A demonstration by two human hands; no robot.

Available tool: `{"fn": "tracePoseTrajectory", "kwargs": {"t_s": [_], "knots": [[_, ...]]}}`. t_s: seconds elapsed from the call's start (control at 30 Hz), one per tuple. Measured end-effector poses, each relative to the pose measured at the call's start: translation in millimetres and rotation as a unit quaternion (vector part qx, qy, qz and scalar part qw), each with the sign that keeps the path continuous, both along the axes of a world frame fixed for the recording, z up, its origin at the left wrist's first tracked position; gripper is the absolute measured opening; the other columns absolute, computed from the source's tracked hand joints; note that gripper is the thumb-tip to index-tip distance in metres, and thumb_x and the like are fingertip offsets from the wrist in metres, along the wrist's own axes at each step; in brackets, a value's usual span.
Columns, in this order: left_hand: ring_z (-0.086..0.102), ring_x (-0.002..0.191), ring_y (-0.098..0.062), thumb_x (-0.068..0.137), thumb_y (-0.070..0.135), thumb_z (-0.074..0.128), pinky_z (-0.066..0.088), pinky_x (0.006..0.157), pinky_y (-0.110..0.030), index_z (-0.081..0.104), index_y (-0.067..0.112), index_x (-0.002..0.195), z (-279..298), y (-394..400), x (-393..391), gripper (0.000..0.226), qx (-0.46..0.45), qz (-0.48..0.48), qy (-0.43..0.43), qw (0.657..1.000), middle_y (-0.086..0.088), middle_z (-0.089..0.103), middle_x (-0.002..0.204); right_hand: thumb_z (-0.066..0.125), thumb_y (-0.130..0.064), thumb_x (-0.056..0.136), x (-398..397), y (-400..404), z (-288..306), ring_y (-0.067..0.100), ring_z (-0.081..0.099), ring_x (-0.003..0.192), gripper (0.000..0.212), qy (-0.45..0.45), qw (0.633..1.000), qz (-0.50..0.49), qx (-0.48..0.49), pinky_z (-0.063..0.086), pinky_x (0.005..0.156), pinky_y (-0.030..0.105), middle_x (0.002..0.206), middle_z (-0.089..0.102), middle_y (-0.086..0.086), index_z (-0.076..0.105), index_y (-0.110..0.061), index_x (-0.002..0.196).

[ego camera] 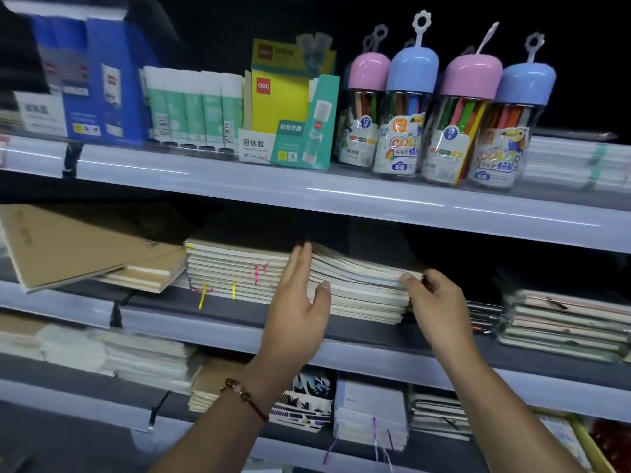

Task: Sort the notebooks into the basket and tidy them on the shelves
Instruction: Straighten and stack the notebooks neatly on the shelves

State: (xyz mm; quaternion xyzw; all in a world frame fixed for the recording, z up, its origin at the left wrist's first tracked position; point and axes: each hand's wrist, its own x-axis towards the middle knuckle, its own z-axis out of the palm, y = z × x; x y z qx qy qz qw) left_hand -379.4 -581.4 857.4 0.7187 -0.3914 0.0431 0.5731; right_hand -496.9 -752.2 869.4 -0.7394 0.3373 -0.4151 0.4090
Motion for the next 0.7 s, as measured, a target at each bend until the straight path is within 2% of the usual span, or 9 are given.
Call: {"fn": "tracePoseTrajectory", "kwargs": {"t_s": [0.03,0.1,0.17,0.23,0.3,0.4,0.5,0.6,0.7], "knots": [[0.01,0.139,0.02,0.103,0.025,0.049,0.013,0.111,-0.004,0.023,0.034,0.156,0,11,2,0.06,-0.005,0.002,-0.007,1.0,0.021,0.018,0.16,0.063,-0.039,0.092,0,3,-2,0.023,0.06,0.083,0.028,0.012,1.0,-0.01,0.001,0.046,0.076,0.037,0.094,0.066,0.012,0.063,-0.012,0.098],[0.026,0.138,0.013,0.102,0.024,0.051,0.026,0.11,-0.01,0.034,0.032,0.152,-2,37,12,0.054,-0.006,0.029,-0.037,0.999,0.019,0.032,0.153,0.062,-0.038,0.093,0,24,-7,0.028,0.048,0.129,0.05,0.04,0.997,-0.052,-0.041,0.042,0.105,0.043,0.144,0.048,0.012,0.052,-0.014,0.136],[0.038,0.133,0.003,0.101,0.022,0.052,0.035,0.111,-0.022,0.047,0.028,0.146,-6,70,27,0.046,0.009,0.066,-0.083,0.994,0.018,0.043,0.143,0.061,-0.027,0.095,2,62,-10,0.021,0.029,0.145,0.055,0.019,0.99,-0.048,-0.13,0.035,0.113,0.045,0.159,0.028,0.001,0.044,-0.019,0.146],[0.04,0.131,0.002,0.1,0.021,0.053,0.037,0.11,-0.026,0.056,0.025,0.138,-8,107,48,0.039,0.038,0.101,-0.135,0.985,0.017,0.049,0.138,0.062,-0.022,0.095,14,104,-13,0.014,0.03,0.143,0.05,0.015,0.978,-0.001,-0.21,0.038,0.112,0.045,0.156,0.031,-0.005,0.048,-0.023,0.143],[0.045,0.13,-0.007,0.098,0.021,0.057,0.042,0.108,-0.033,0.061,0.022,0.133,-9,144,71,0.035,0.07,0.126,-0.178,0.973,0.009,0.053,0.139,0.061,-0.023,0.095,36,142,-16,0.005,0.034,0.137,0.046,0.043,0.969,0.064,-0.235,0.039,0.11,0.037,0.15,0.037,-0.013,0.051,-0.029,0.139],[0.047,0.129,-0.018,0.092,0.025,0.065,0.047,0.102,-0.041,0.062,0.026,0.129,-6,201,107,0.037,0.122,0.145,-0.188,0.964,0.002,0.046,0.147,0.056,-0.029,0.098,82,197,-17,-0.007,0.039,0.129,0.044,0.078,0.963,0.148,-0.211,0.036,0.105,0.021,0.141,0.04,-0.026,0.046,-0.039,0.139],[0.049,0.127,-0.03,0.08,0.029,0.078,0.048,0.097,-0.05,0.063,0.025,0.13,0,256,157,0.053,0.203,0.177,-0.262,0.927,-0.01,0.043,0.15,0.055,-0.03,0.099,133,243,-18,-0.01,0.042,0.124,0.038,0.054,0.971,0.159,-0.171,0.042,0.099,0.018,0.133,0.043,-0.031,0.048,-0.044,0.133],[0.04,0.133,-0.046,0.065,0.034,0.09,0.04,0.102,-0.061,0.061,0.021,0.133,3,300,216,0.075,0.293,0.197,-0.324,0.878,-0.022,0.039,0.15,0.058,-0.031,0.098,172,274,-22,-0.011,0.043,0.12,0.035,0.049,0.977,0.158,-0.131,0.041,0.094,0.009,0.131,0.043,-0.03,0.051,-0.043,0.13],[0.029,0.141,-0.047,0.065,0.039,0.089,0.029,0.11,-0.066,0.057,0.026,0.138,3,323,260,0.08,0.344,0.2,-0.352,0.847,-0.021,0.034,0.154,0.06,-0.029,0.097,194,293,-21,-0.01,0.047,0.118,0.036,0.053,0.982,0.144,-0.114,0.038,0.082,-0.001,0.128,0.044,-0.03,0.052,-0.042,0.129]]}}
